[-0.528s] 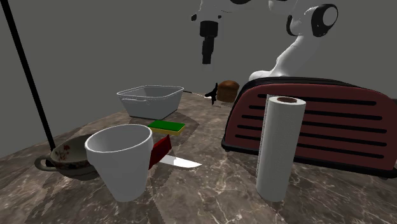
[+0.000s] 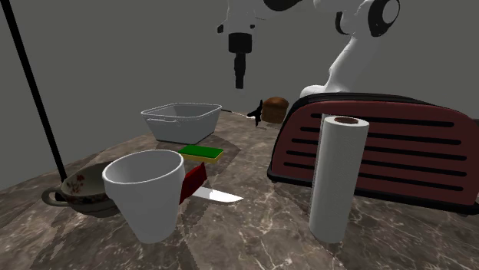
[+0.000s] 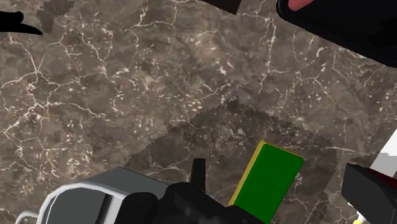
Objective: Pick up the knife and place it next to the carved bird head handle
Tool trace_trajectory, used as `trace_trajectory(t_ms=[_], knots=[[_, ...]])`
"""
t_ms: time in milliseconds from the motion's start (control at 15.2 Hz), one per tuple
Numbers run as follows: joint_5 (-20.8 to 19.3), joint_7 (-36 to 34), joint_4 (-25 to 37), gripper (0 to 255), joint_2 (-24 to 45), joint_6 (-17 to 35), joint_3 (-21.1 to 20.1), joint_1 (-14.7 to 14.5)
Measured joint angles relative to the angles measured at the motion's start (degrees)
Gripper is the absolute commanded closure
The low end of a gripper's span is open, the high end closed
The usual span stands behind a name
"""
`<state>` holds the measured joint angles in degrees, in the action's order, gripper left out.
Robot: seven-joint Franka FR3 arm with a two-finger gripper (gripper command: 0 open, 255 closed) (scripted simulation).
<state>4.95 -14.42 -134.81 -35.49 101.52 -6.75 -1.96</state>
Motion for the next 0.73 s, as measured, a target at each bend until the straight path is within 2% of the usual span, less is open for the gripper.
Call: trace_trajectory(t_ms=[330, 726], knots=[[0.92, -7.56, 4.63, 0, 9.72, 3.04, -4.94, -0.28], [-0.38, -17.15, 12.72, 0, 23.69, 6.22, -10.1, -0.52]])
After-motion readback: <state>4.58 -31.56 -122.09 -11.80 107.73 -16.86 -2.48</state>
